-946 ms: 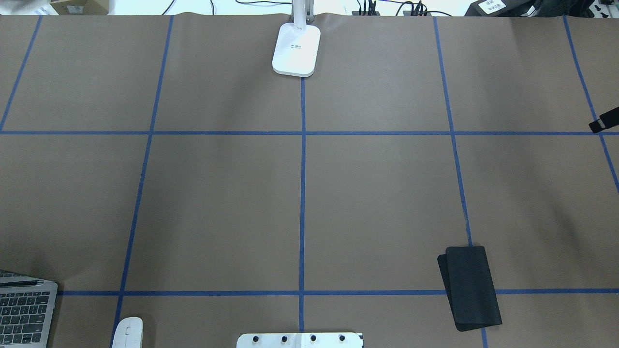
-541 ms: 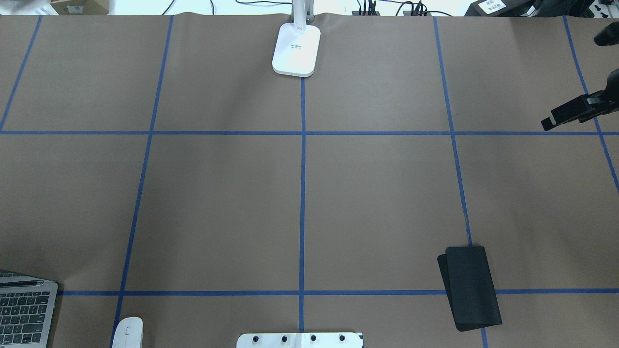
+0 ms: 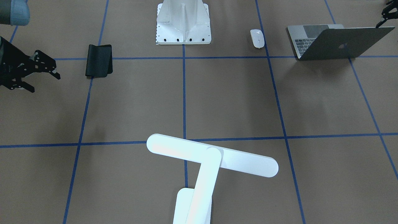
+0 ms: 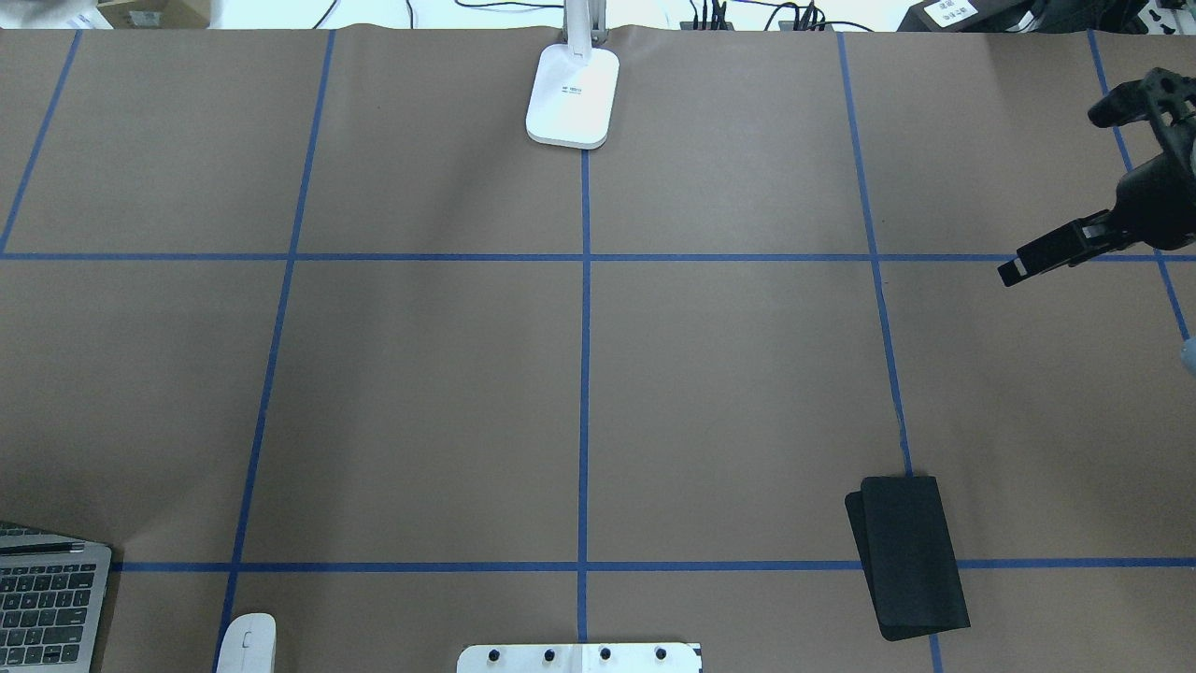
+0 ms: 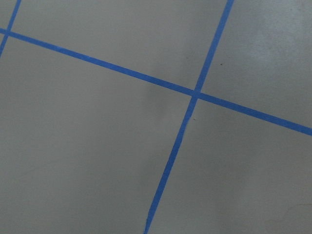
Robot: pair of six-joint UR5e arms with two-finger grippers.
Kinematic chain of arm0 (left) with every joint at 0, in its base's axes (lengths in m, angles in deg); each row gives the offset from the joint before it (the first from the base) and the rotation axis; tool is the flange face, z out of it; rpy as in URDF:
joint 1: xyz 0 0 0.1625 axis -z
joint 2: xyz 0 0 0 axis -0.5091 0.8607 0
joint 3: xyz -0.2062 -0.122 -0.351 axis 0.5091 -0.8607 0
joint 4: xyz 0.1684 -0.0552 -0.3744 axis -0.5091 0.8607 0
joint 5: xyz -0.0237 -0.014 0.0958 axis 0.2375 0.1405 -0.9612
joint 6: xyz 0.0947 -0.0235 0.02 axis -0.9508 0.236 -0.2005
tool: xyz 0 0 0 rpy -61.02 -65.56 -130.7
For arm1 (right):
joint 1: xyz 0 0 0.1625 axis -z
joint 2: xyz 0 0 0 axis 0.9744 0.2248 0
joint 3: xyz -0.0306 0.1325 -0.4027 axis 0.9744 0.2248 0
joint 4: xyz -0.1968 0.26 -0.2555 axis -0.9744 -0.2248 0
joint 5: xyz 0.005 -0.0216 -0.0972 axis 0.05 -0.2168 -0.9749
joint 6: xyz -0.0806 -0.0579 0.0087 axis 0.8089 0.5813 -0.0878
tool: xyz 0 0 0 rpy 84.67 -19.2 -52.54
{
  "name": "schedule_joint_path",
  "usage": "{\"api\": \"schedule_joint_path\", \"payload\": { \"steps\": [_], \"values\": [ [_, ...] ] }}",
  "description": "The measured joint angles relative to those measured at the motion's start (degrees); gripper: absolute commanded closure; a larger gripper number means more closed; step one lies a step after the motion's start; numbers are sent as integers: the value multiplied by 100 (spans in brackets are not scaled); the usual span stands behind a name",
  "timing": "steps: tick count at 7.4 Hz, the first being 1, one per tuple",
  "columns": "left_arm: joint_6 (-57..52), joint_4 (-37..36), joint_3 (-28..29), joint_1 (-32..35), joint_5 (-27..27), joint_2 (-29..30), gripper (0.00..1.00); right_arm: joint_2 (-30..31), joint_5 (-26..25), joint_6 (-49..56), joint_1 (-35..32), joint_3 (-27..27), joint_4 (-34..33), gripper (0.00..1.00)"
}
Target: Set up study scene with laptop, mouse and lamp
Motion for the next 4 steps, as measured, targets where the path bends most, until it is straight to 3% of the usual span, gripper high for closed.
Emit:
{"api": "schedule_joint_path", "payload": {
  "steps": [4],
  "values": [
    [-778,28,-168,-574,301,-255,0,105,-24,11,177,-85,6,0]
  ]
}}
